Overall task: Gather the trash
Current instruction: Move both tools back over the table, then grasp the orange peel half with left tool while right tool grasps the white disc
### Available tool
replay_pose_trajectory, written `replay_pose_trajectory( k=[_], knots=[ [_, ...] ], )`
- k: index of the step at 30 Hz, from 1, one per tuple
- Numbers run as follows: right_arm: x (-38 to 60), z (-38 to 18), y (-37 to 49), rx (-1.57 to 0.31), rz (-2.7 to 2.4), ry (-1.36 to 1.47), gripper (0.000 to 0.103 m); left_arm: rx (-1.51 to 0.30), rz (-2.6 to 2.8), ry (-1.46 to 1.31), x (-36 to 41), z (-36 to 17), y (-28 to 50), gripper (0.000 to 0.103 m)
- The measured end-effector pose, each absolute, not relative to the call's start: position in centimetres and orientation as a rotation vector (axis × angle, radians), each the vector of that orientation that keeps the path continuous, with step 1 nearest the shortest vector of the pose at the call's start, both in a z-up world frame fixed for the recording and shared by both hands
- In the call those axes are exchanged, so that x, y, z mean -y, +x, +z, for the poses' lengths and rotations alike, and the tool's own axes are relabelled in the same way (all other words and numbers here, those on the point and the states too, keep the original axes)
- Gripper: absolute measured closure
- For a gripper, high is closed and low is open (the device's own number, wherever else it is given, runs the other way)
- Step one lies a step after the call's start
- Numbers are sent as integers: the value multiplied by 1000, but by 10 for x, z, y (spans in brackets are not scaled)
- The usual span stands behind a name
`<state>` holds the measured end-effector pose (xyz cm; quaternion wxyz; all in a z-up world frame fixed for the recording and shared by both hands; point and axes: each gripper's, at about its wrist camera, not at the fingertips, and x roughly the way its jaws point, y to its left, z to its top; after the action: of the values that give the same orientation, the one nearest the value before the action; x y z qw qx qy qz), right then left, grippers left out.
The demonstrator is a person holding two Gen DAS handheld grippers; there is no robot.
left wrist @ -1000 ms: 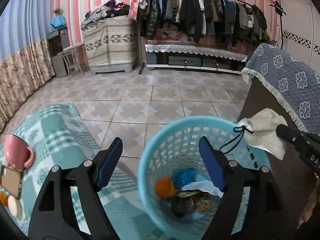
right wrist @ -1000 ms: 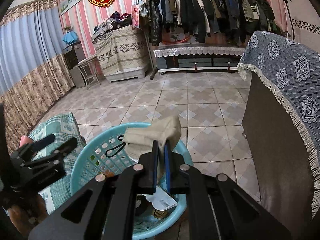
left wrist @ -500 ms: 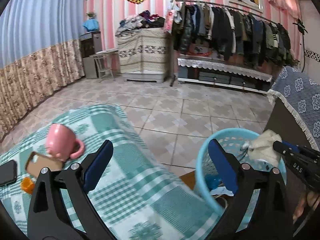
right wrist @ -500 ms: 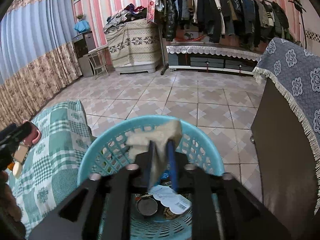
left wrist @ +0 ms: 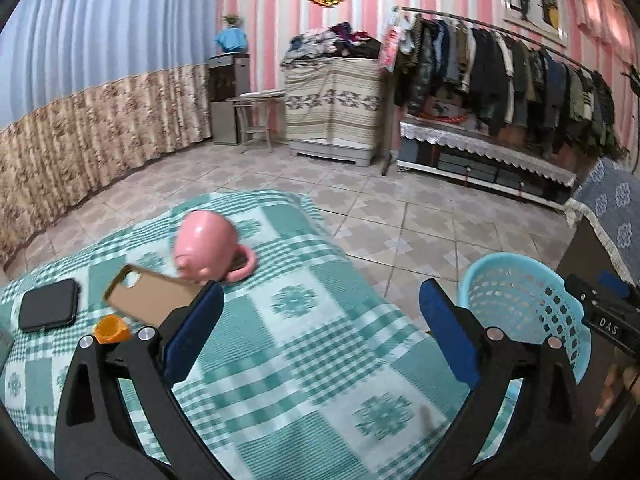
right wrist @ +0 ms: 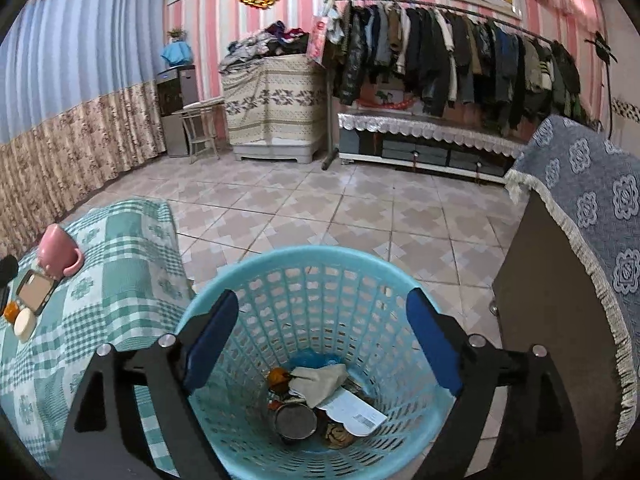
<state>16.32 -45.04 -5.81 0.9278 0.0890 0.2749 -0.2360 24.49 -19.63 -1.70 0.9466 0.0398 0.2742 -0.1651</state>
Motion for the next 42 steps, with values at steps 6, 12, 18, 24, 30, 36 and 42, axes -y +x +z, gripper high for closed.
replay_pose_trajectory(
  k=[6, 12, 18, 24, 30, 36, 42],
  knots=[
    [420, -49, 169, -550, -380, 156, 14, -535, -267, 62, 157, -7, 240, 7],
    [380, -41, 179, -528, -276, 142, 13, -500, -196, 57, 117, 3, 233, 6],
    [334, -39, 195, -528, -176, 107, 13, -501, -133, 37, 81, 1, 234, 6],
    [300, -45, 210, -533, -105, 85, 13, -491, -75, 26, 43, 2, 236, 6],
    [282, -48, 220, -526, -73, 113, 13, -485, -39, 31, 14, -2, 239, 6],
    [260, -54, 231, -529, -70, 78, 13, -501, -28, 12, -3, -13, 251, 6],
    [246, -62, 242, -543, -67, 43, 13, -545, -38, 16, -10, -34, 270, 6]
  ],
)
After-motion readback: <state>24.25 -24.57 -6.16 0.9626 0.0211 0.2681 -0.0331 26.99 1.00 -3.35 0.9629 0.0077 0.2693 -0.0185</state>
